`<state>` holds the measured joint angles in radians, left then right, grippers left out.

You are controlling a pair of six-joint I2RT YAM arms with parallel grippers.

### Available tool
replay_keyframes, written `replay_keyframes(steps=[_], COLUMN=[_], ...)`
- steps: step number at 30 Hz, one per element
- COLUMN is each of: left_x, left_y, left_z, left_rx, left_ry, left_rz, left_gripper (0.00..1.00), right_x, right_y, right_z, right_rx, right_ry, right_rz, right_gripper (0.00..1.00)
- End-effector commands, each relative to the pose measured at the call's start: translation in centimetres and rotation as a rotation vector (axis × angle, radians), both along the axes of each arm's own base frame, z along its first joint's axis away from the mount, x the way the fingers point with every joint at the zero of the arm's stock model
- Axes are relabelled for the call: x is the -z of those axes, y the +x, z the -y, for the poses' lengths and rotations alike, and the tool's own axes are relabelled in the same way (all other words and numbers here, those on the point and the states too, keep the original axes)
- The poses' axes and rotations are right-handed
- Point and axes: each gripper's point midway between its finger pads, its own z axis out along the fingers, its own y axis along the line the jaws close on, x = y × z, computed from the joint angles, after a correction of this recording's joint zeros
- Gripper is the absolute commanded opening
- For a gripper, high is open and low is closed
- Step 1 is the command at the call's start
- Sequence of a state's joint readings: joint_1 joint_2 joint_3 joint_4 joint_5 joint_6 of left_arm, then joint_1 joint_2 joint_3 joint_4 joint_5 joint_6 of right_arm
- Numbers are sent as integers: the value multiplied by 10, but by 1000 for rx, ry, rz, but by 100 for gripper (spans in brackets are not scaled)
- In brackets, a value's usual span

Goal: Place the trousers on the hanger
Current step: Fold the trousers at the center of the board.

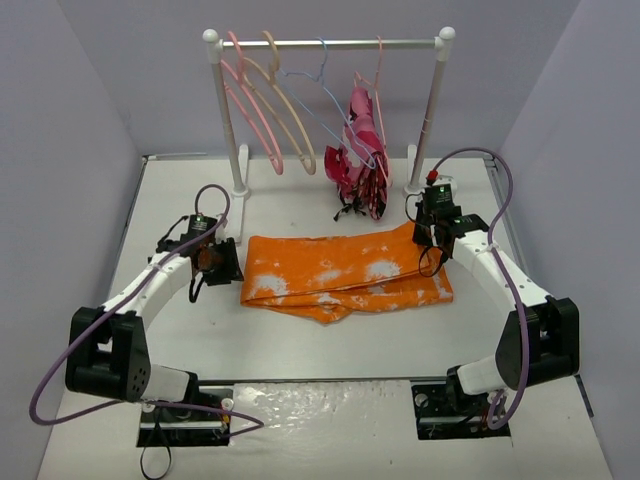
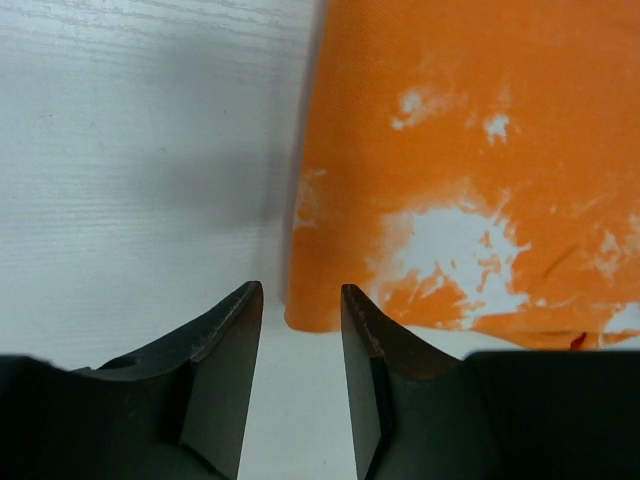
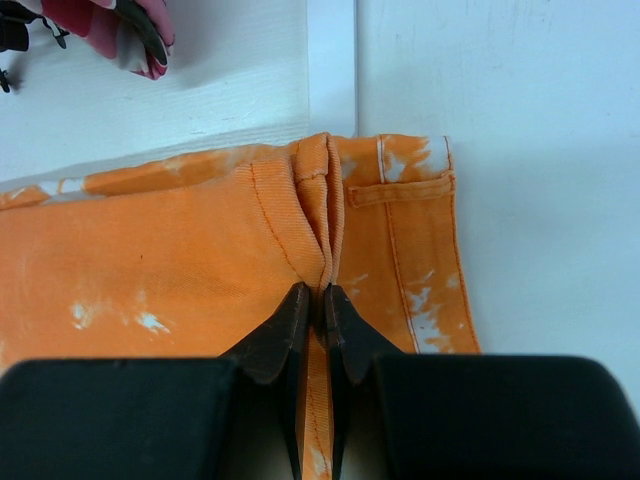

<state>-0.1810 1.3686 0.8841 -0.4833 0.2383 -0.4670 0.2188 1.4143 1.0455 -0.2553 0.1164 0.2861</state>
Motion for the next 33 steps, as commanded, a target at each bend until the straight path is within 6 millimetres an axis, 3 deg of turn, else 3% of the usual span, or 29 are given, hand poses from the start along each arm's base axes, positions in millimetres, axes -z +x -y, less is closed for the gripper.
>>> replay_keyframes(steps=[1, 9, 18, 21, 23, 27, 30, 33], left_x=[-3, 22, 53, 36, 14, -6, -9, 0], left_y=[38, 45, 33, 33, 37, 42, 47, 45], left_z=[3, 11, 23, 22, 19, 20, 28, 35], left_rx=[-70, -82, -88, -103, -116, -86, -55, -32], left_ry=[-24, -30, 38, 37, 36, 32, 1, -22], left_rz=[71, 35, -22, 42, 106, 158, 167, 136], left_gripper=[26, 13, 0, 0, 0, 0, 0, 0], right_x=[-37, -36, -22, -18, -19, -17, -17, -17], right_y=[27, 24, 26, 27, 27, 28, 27, 28], right_z=[3, 12, 19, 18, 18, 17, 17, 17], right_rx=[30, 74, 116, 107, 104, 98, 95, 95], right_ry=[-12, -39, -57, -56, -56, -55, -55, -57], right_rz=[140, 144, 130, 122, 123, 120, 118, 119], right_gripper=[0, 0, 0, 0, 0, 0, 0, 0])
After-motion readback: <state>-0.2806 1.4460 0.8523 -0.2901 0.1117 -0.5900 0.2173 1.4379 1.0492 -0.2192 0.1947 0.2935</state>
